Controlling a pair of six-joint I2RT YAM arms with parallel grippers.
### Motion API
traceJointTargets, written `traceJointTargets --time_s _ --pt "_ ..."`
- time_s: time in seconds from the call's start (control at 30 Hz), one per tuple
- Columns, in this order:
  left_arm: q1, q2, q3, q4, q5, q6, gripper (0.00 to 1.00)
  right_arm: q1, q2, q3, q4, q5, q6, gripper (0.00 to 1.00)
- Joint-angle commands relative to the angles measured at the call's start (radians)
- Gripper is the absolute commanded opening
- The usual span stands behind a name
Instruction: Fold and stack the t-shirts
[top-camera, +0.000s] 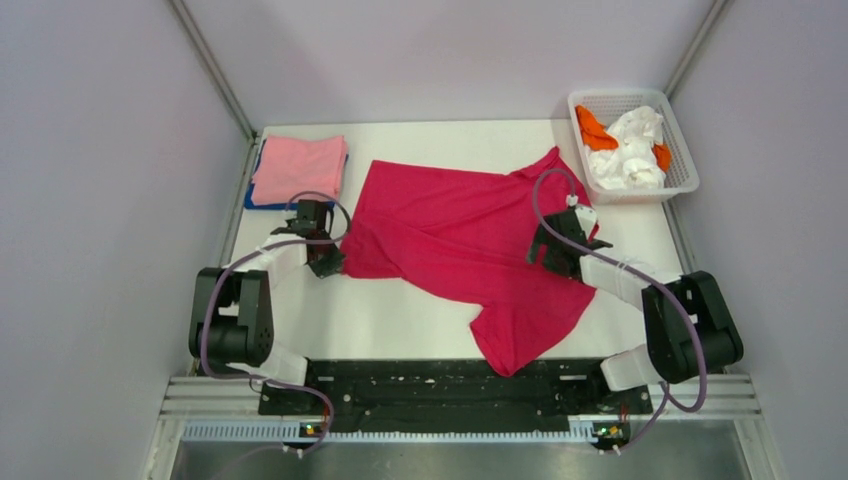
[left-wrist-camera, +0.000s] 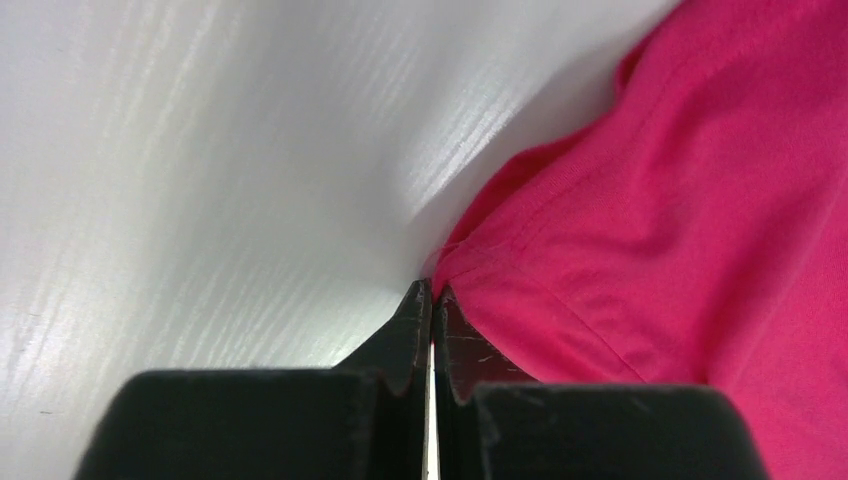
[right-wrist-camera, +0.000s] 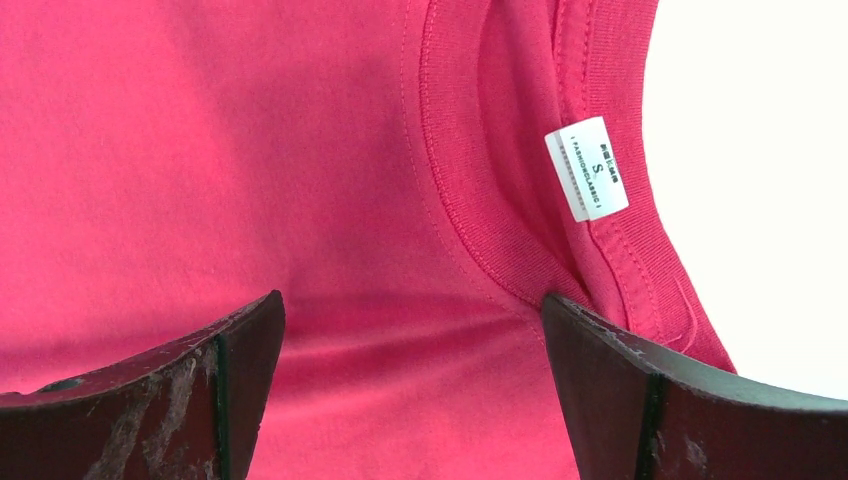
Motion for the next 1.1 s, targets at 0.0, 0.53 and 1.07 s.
traceJointTargets --time_s 0.0,0.53,1.07 --pt "0.007 -0.059 0.014 0.041 -0.069 0.014 0.00 -0.044 0.043 0.027 -0.057 0.003 -0.015 0.99" --pt "0.007 -0.107 -0.030 0.134 -0.039 0.006 0.00 -0.091 0.384 0.456 0.010 -0.090 -0.223 0.99" --pt "0.006 -0.251 -0.106 0.084 -0.010 -0.048 0.56 -0.029 -0.277 0.048 -0.165 -0.153 -0.036 0.99"
